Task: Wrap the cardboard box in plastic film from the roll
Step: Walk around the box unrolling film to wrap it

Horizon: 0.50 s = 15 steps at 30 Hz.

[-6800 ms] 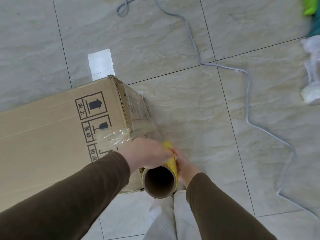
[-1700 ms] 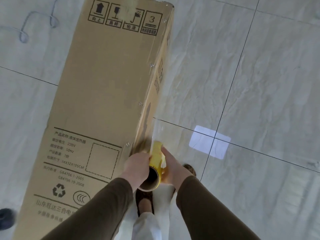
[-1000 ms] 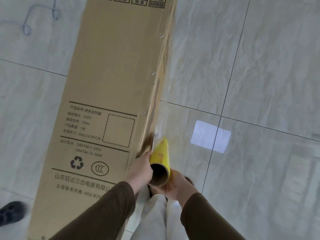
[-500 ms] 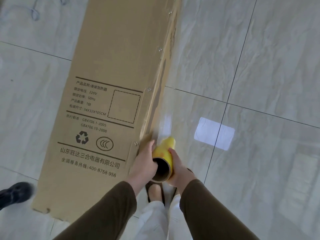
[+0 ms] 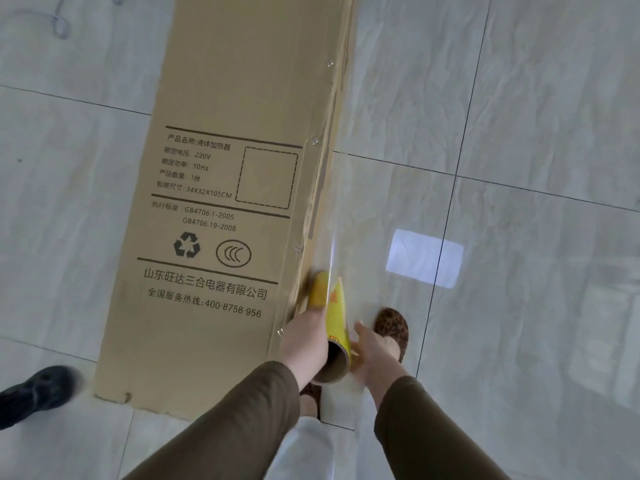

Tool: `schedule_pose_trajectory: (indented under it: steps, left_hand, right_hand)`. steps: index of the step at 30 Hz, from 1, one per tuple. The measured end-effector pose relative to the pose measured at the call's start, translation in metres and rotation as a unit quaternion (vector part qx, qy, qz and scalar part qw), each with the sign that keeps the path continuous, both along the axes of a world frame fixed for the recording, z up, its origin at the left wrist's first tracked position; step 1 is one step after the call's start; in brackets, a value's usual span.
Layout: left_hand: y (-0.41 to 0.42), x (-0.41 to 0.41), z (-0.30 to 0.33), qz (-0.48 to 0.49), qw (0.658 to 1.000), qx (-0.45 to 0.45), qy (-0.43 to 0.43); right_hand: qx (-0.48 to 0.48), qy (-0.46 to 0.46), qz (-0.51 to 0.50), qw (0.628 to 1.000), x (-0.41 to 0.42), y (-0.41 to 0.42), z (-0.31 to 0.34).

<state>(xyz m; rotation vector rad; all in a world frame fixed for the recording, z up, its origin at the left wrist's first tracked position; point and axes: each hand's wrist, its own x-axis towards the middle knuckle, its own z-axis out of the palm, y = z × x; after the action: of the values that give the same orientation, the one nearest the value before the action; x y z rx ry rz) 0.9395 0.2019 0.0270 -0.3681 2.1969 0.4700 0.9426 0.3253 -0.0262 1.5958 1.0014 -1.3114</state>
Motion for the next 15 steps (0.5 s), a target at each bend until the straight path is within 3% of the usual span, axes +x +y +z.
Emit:
schedule_pose_trajectory:
  steps: [4, 7, 9, 12, 15]
  left_hand:
    - [-0.005, 0.005, -0.004, -0.132, 0.991, -0.001, -0.014]
    - [-0.015, 0.009, -0.008, -0.146, 0.989, 0.019, -0.018]
    - [-0.018, 0.021, -0.005, -0.066, 0.996, 0.05, 0.029]
    - [-0.016, 0.056, -0.001, 0.159, 0.98, 0.093, 0.082]
    - [-0.005, 0.1, -0.002, 0.338, 0.934, 0.118, -0.003]
  right_hand:
    - [-0.127, 0.02, 0.106, 0.986, -0.014, -0.007, 0.002]
    - [-0.166, 0.026, 0.119, 0.979, 0.001, -0.019, 0.002]
    - [-0.158, 0.017, 0.048, 0.986, 0.02, -0.022, 0.001]
    - [-0.159, -0.016, -0.091, 0.983, 0.048, -0.015, -0.002]
    - [-0.201, -0.045, -0.207, 0.957, 0.081, -0.012, 0.0]
